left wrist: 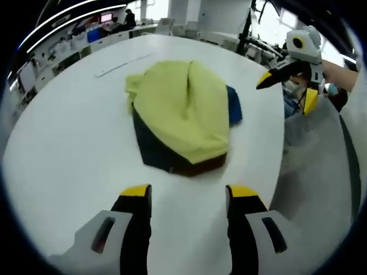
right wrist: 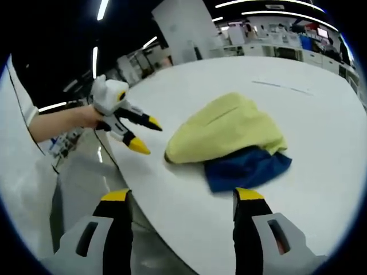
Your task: Fold the garment on the visible template until the final outline fits inside the template.
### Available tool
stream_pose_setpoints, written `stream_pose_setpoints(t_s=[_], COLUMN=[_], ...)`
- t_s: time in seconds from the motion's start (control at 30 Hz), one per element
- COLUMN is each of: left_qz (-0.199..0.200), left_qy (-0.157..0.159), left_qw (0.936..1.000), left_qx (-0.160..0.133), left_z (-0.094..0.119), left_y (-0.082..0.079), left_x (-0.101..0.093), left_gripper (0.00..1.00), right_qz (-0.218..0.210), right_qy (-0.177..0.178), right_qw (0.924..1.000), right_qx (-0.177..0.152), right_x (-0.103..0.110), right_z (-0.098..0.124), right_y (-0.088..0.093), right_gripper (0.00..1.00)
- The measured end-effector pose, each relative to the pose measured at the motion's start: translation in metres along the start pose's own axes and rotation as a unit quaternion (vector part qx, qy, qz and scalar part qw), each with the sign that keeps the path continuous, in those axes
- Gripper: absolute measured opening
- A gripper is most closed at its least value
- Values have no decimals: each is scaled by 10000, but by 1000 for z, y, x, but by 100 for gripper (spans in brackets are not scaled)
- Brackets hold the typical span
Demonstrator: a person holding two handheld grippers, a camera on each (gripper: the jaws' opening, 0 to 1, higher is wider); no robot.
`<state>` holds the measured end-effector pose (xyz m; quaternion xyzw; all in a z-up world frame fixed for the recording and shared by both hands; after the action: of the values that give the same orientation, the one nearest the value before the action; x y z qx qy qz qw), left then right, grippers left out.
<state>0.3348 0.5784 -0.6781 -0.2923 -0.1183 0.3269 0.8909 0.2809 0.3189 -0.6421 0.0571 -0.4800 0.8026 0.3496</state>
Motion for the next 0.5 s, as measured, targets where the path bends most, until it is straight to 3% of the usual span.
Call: stream_pose_setpoints(t_s=[0.5], left_qz=[-42], left_qy=[46], left_qw=[10000], left_qx=[-33], left_z=[-6], left_y=[-2], left_x=[2], left_gripper=[45], right_qz=[11], right_qy=[-101], right_qw=[9999], right_qx=[113], right_x=[0], right_z=[-15], right_y=[2], right_gripper=[68])
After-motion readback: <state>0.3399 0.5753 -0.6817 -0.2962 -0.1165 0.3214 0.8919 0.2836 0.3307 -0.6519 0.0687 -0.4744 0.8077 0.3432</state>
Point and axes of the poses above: the point that each gripper's makers call its tool centre point, and the gripper's own axes: z roughly backward along the fingers, x roughly to its left, y roughly out of its underside, the point moved 7 cm from there along z, roughly backward along the fingers, and after that the axes turned 9 degrees about -y, right-handed, at the moved point
